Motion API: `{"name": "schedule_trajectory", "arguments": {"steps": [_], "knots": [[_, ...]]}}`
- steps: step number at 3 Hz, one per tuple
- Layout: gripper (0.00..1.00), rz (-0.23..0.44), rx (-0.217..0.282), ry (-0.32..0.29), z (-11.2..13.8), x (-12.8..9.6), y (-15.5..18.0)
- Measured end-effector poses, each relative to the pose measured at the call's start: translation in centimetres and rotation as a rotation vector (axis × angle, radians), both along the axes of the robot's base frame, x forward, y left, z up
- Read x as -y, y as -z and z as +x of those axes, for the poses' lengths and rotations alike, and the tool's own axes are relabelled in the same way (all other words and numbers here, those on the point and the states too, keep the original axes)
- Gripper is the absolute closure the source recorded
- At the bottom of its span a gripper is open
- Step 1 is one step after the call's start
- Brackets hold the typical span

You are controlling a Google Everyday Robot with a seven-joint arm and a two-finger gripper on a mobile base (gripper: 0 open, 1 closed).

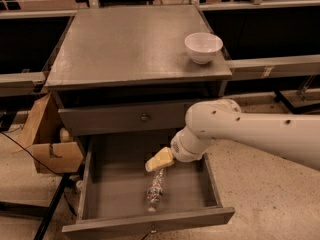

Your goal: Pick water bottle from middle drawer and place on counter

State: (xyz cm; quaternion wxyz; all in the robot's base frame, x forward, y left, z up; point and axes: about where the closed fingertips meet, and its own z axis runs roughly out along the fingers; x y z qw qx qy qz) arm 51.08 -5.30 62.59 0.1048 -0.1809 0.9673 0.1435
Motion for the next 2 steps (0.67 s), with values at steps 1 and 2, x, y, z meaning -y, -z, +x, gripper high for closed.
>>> {"name": "schedule_trajectory", "arguments": {"steps": [1,2], "knots": [[0.0,0.044,-0.061,0.167,1.2,0.1,6.3],[0.0,0.112,-0.137,0.277,2.4,-2.1,12.4]]}}
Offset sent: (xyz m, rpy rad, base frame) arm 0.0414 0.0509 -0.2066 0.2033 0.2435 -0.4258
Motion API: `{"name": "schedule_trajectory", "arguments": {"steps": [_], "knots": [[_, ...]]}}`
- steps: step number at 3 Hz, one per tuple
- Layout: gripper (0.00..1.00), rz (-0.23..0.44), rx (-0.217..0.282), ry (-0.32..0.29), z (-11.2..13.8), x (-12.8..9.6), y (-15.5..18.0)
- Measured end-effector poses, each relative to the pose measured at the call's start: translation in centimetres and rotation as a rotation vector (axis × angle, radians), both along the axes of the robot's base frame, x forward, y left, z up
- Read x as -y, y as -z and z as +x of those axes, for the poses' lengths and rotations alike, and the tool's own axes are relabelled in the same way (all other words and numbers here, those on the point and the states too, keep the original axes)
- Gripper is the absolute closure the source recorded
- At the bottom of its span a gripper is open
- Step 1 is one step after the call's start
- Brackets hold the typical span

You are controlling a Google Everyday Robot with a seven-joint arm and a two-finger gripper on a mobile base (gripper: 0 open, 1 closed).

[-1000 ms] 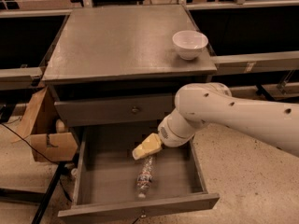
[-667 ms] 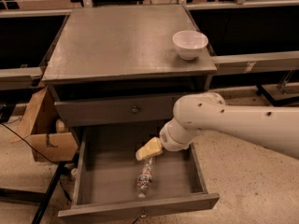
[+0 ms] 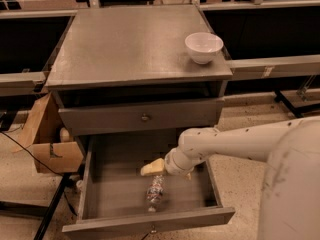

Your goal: Pick water bottle from middle drawer and place on counter

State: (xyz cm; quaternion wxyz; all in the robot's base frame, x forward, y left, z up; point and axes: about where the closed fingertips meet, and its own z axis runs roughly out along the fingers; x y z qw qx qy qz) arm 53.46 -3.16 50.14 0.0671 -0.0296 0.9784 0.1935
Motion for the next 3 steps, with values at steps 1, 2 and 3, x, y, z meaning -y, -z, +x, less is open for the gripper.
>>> {"name": "schedule_trajectory", "arguments": {"steps": [1,2,3], "knots": [[0.0,0.059,-0.091,0.044,1.0,-4.1,5.2],[0.0,0.078,-0.134,0.055,1.7,-7.8,7.6],[0.0,0.038,-0.176,0.081,2.0,-9.3,10.0]]}}
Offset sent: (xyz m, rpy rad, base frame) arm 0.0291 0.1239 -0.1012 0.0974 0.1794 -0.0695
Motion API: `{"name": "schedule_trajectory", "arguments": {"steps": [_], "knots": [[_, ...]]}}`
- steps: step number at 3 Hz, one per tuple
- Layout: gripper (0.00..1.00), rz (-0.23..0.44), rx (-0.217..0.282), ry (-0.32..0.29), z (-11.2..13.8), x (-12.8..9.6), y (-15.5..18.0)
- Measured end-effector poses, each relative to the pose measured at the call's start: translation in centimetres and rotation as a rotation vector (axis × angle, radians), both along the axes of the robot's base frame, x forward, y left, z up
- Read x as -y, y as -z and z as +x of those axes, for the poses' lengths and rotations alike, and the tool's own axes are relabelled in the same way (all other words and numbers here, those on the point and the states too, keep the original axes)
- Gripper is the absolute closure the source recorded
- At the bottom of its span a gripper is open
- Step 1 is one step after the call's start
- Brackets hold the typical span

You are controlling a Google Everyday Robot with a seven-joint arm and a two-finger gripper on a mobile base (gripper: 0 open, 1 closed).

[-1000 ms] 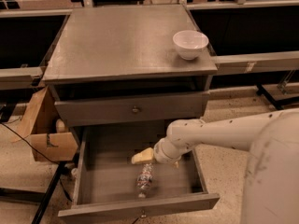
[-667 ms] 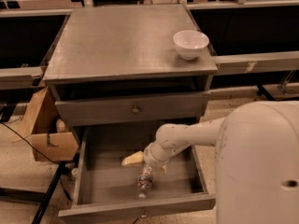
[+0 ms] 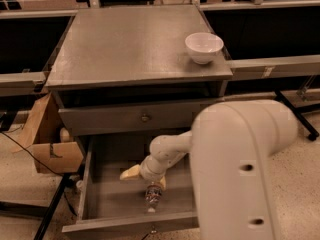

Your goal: Pick water bottle from middle drawer and place on counter

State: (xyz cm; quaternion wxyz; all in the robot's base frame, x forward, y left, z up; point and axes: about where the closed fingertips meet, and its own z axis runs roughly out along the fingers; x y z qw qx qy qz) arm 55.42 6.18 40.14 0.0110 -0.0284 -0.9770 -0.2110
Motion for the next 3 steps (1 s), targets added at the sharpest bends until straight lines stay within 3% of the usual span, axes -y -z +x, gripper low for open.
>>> {"name": "schedule_trajectory", "arguments": {"steps": [1,2,3], "knots": [[0.18,-0.068,-0.053,0.048,-0.2,0.7,2.4],[0.43,-0.113,-0.103,0.082,-0.6,1.4,4.2],[0.65,-0.113,-0.103,0.082,-0.6,1.4,3.9]]}}
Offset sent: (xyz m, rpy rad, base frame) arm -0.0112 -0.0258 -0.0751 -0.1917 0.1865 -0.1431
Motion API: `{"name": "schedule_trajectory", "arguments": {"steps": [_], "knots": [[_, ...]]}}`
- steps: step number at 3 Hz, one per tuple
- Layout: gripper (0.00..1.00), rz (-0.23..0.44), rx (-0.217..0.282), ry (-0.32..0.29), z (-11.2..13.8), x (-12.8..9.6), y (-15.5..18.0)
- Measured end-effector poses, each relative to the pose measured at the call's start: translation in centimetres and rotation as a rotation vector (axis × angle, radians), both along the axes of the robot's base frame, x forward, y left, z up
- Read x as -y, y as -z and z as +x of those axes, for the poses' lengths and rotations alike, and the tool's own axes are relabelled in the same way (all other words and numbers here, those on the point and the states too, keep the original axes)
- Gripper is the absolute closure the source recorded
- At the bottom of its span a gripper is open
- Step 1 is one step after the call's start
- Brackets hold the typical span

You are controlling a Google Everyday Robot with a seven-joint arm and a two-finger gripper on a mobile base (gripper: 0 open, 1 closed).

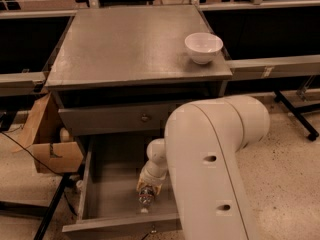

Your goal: Pick water bottle from middle drawer and place on counter

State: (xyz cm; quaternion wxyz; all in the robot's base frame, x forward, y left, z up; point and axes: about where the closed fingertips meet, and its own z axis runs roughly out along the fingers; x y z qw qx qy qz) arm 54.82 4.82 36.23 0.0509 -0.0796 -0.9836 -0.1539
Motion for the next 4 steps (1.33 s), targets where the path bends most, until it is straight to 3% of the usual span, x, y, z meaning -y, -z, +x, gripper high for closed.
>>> {"name": "schedule_trajectory", "arguments": {"steps": [1,2,3,4], "knots": [[0.89,-0.04,0.036,0.021,-0.3,2.2,-2.2],[1.0,-0.115,0.12,0.017,-2.2,8.6,-9.5],[1.0,-0.132,0.187,-0.03,-2.6,13.4,-18.0],[1.0,-0.177,0.269,-0.123,-3.0,17.1,-26.4]]}}
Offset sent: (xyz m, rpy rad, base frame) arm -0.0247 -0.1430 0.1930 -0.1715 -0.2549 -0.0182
